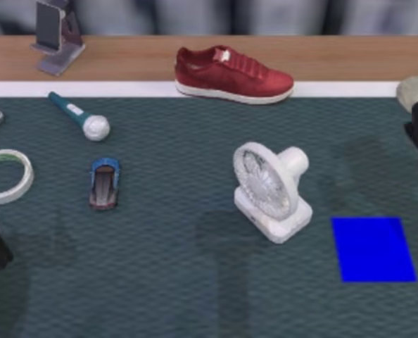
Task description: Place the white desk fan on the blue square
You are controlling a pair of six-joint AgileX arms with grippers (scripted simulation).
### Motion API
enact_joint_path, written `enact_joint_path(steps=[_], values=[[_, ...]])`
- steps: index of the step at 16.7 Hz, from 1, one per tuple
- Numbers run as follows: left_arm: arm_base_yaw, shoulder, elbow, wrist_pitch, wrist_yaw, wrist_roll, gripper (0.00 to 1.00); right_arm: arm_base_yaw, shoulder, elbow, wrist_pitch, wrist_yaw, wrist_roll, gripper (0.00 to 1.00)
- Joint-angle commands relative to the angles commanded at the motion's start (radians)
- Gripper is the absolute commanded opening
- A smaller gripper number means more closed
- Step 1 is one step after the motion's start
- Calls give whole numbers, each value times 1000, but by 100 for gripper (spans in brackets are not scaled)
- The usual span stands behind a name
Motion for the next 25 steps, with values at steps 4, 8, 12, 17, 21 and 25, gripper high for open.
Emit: enact_joint_path(steps=[4,8,12,17,21,25], values=[[0,0,0,0,0,0,100,117,445,429,-290,1,-3,100],[0,0,0,0,0,0,100,218,820,793,-530,0,-6,100],[0,0,0,0,0,0,100,290,1059,1053,-691,-3,-9,100],[0,0,0,0,0,0,100,320,1148,1156,-754,-5,-11,100],[0,0,0,0,0,0,100,315,1146,1154,-752,-5,-11,100],[0,0,0,0,0,0,100,319,1137,1079,-686,-5,-13,100]])
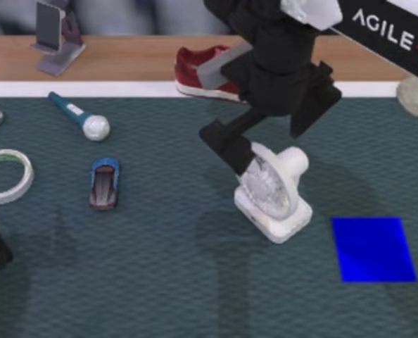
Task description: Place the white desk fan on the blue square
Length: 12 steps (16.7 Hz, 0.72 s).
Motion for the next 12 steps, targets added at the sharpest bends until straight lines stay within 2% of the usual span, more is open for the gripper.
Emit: enact_joint_path(steps=[5,9,12], values=[[0,0,0,0,0,0,100,3,-15,-159,140,0,3,100],[0,0,0,0,0,0,100,3,-16,-167,149,0,3,100],[0,0,0,0,0,0,100,3,-16,-167,149,0,3,77]])
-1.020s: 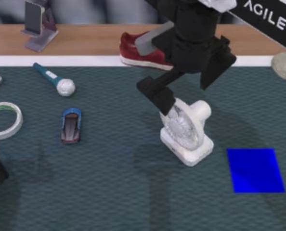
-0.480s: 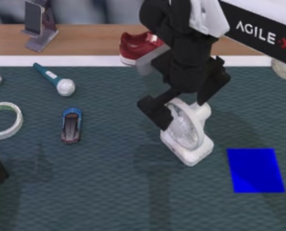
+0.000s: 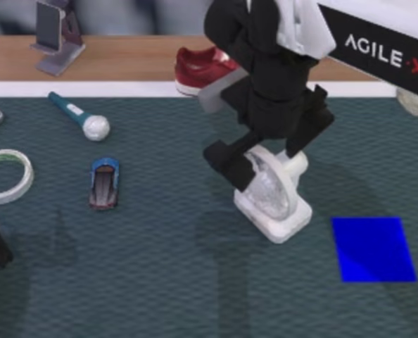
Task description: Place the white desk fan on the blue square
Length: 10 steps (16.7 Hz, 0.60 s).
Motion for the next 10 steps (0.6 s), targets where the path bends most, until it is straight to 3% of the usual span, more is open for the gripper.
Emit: enact_joint_path(steps=[10], values=[[0,0,0,0,0,0,100,0,0,0,0,0,0,2]])
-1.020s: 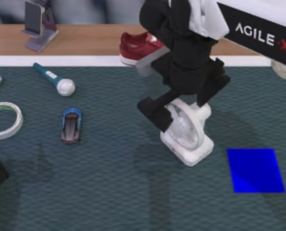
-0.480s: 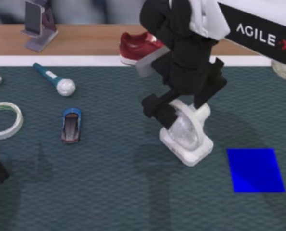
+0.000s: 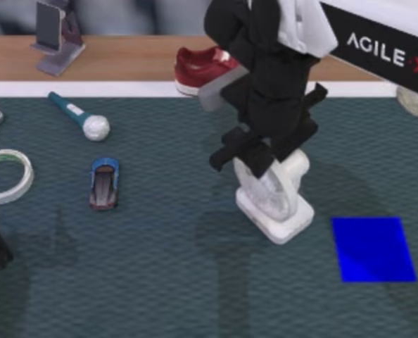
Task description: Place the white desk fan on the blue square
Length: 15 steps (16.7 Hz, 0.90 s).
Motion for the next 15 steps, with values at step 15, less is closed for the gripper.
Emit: enact_joint_path(steps=[15], values=[[0,0,0,0,0,0,100,2,16,169,-142,0,1,0]])
